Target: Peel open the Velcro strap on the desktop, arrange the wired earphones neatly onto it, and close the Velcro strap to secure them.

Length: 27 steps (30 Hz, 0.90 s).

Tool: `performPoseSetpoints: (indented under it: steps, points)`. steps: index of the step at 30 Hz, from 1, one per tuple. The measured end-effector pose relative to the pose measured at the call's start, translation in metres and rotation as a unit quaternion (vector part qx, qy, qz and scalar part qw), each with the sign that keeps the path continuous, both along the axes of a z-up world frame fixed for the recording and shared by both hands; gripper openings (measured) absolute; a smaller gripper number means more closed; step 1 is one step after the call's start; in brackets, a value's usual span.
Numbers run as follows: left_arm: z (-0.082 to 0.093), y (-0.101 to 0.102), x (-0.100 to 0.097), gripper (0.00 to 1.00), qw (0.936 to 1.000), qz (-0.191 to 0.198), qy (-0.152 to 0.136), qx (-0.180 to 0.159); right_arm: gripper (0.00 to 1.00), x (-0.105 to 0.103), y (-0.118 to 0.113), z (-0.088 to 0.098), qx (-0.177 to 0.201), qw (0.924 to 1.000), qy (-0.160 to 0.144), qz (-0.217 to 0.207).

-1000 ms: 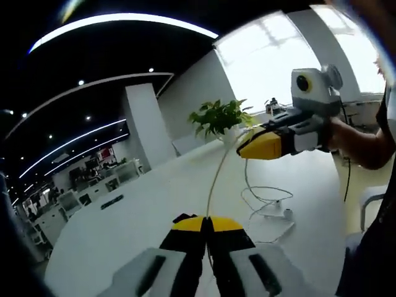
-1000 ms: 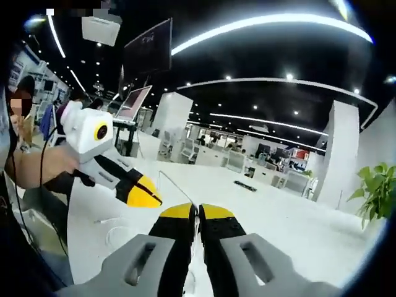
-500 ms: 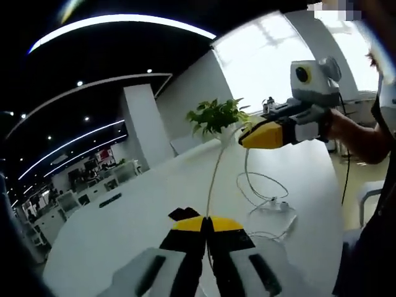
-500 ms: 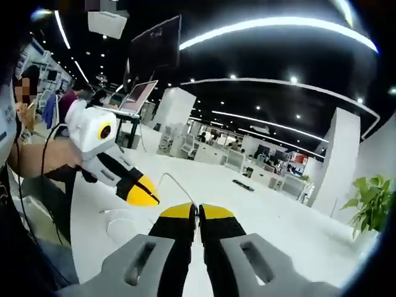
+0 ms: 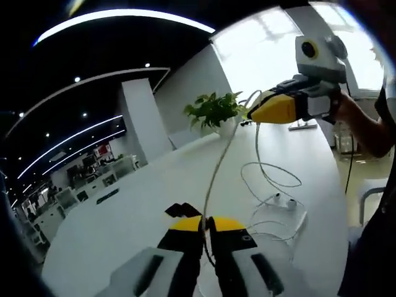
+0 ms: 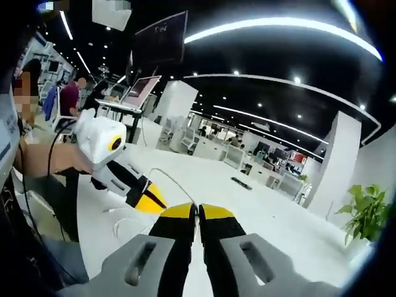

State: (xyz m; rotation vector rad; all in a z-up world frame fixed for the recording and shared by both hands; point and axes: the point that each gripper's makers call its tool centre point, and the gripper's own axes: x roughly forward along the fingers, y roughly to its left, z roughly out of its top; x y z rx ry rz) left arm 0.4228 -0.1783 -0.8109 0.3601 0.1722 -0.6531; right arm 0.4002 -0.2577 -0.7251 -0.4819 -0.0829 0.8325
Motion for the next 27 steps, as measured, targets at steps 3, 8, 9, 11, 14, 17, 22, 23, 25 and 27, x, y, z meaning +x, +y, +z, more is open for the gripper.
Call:
performPoseSetpoints:
  steps: [3,8,9,11,14,17,22,23,25,27]
  points:
    - [-0.003,0.003,-0.003,0.09,1.0,0.0,0.0,0.009,0.06,0.004,0.0,-0.001,-0.009,0.9999,-0.002,-0.006]
    - [-0.003,0.014,-0.013,0.12,0.9999,0.007,0.005,-0.005,0.06,0.015,-0.003,-0.004,-0.01,0.9998,0.006,-0.016]
    - [-0.002,0.016,-0.016,0.13,0.9999,0.007,0.006,-0.014,0.06,0.019,-0.004,-0.005,-0.012,0.9997,0.009,-0.018]
    - [0.001,0.023,-0.024,0.17,0.9995,0.008,0.01,-0.03,0.06,0.026,-0.005,-0.009,-0.018,0.9994,0.017,-0.024]
    - [0.007,0.034,-0.034,0.18,0.999,0.018,0.003,-0.041,0.06,0.033,-0.005,-0.015,-0.029,0.9988,0.026,-0.029]
    - [0.027,0.049,-0.044,0.2,0.9974,0.038,-0.029,-0.054,0.06,0.035,-0.004,-0.023,-0.039,0.9981,0.038,-0.03]
    - [0.051,0.059,-0.053,0.22,0.995,0.028,-0.042,-0.086,0.06,0.033,-0.001,-0.022,-0.027,0.9982,0.048,-0.023]
    - [0.05,0.06,-0.051,0.23,0.9949,0.024,-0.037,-0.091,0.06,0.033,-0.002,-0.021,-0.025,0.9983,0.048,-0.023]
    - [0.048,0.063,-0.047,0.23,0.9949,0.028,-0.03,-0.092,0.06,0.034,-0.005,-0.017,-0.018,0.9983,0.05,-0.024]
    - [0.051,0.063,-0.048,0.22,0.9949,0.031,-0.039,-0.088,0.06,0.033,-0.007,-0.012,-0.008,0.9982,0.054,-0.024]
